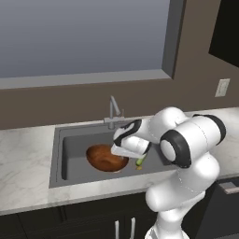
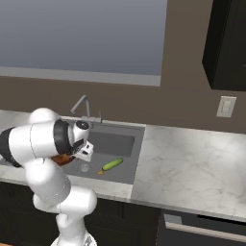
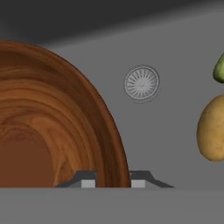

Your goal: Dump the cucumber and potato from the bowl so the bowl can be washed. Place the bowl in the sink after clearing the leftovers.

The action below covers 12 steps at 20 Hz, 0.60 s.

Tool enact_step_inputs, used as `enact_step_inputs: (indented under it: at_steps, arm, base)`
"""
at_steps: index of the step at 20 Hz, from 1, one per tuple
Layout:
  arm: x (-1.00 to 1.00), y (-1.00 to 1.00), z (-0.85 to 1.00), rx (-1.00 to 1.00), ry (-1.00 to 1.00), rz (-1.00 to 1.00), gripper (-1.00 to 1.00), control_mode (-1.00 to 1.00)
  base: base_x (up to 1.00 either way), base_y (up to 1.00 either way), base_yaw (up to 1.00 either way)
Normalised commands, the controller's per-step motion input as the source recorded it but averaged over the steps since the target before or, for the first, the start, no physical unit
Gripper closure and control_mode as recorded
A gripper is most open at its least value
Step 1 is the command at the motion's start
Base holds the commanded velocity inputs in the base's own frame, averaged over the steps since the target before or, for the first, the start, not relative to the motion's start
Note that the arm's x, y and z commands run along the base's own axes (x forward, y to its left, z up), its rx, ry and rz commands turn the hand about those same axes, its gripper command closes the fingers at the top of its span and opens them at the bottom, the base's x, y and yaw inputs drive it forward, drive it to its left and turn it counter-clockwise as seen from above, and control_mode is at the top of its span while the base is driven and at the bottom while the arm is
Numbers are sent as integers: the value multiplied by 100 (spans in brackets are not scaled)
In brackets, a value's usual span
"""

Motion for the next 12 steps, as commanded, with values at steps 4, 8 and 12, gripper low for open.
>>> enact_step_inputs:
  at_steps: [4, 8, 12]
  arm:
    - [1, 0, -23, -7, -3, 0, 100, -100]
    - [24, 0, -15, -8, -5, 0, 100, -100]
    - [34, 2, -8, -9, -5, 0, 100, -100]
  base:
    - [0, 0, 0]
    - [0, 0, 0]
    - [0, 0, 0]
